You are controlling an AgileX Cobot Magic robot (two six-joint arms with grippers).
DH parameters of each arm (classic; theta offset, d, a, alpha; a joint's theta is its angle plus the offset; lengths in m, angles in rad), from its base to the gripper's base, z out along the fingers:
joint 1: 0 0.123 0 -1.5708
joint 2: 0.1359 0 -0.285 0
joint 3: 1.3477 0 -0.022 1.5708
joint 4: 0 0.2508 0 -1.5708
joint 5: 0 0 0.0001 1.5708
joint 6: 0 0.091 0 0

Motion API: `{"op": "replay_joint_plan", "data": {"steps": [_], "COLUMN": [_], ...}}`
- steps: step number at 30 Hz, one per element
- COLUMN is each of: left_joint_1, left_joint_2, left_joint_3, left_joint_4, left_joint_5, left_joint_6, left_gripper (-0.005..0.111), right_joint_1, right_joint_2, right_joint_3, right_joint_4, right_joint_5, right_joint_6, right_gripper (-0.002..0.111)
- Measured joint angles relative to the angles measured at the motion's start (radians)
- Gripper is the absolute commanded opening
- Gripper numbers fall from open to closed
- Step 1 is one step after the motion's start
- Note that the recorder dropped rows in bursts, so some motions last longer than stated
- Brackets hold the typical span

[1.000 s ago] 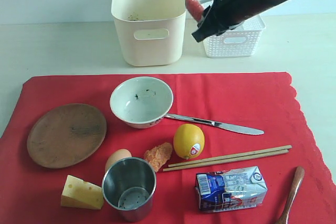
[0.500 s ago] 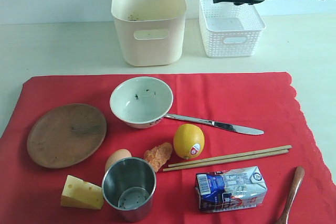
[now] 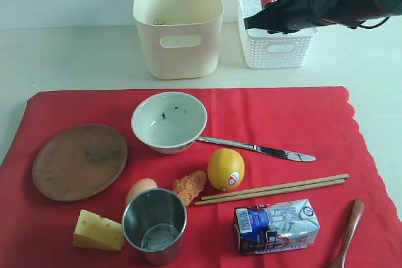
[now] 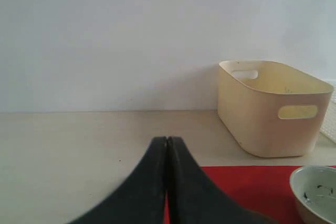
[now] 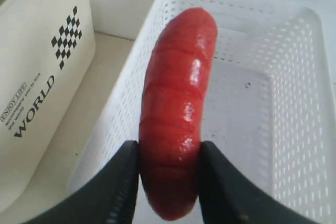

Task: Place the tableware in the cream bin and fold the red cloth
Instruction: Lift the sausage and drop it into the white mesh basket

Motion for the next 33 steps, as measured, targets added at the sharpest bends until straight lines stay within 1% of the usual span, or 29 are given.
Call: {"op": "replay_joint_plan", "data": {"steps": [4,9,12,18,25,28,31,33], "left_joint_1": [0.000,0.000,0.000,0.000,0.000,0.000,0.000,0.000], "left_joint_2": [0.000,0.000,0.000,0.000,0.000,0.000,0.000,0.000], "left_joint_3": [0.000,0.000,0.000,0.000,0.000,0.000,0.000,0.000], "left_joint_4": [0.000,0.000,0.000,0.000,0.000,0.000,0.000,0.000], "left_joint_5": [0.000,0.000,0.000,0.000,0.000,0.000,0.000,0.000], "left_joint_6": [0.000,0.000,0.000,0.000,0.000,0.000,0.000,0.000], "left_gripper": [0.002,0.002,0.002,0.002,0.002,0.002,0.002,0.002], "right_joint_1": [0.000,0.000,0.000,0.000,0.000,0.000,0.000,0.000], "right_joint_2": [0.002,0.002,0.002,0.002,-0.045,-0.086,-0.138,-0.183], "right_joint_3": [0.000,0.000,0.000,0.000,0.000,0.000,0.000,0.000], "right_joint_4": [0.000,0.000,0.000,0.000,-0.002,-0.002,-0.002,-0.002], "right_joint_5": [-0.015,-0.029,-0.029,-0.006,0.188,0.234,0.272,0.321], "right_joint_6": [0.004,0.004,0.004,0.074,0.101,0.101,0.104,0.104], "right_gripper": [0.046,0.061,0.065,0.065,0.064,0.064,0.061,0.056]}}
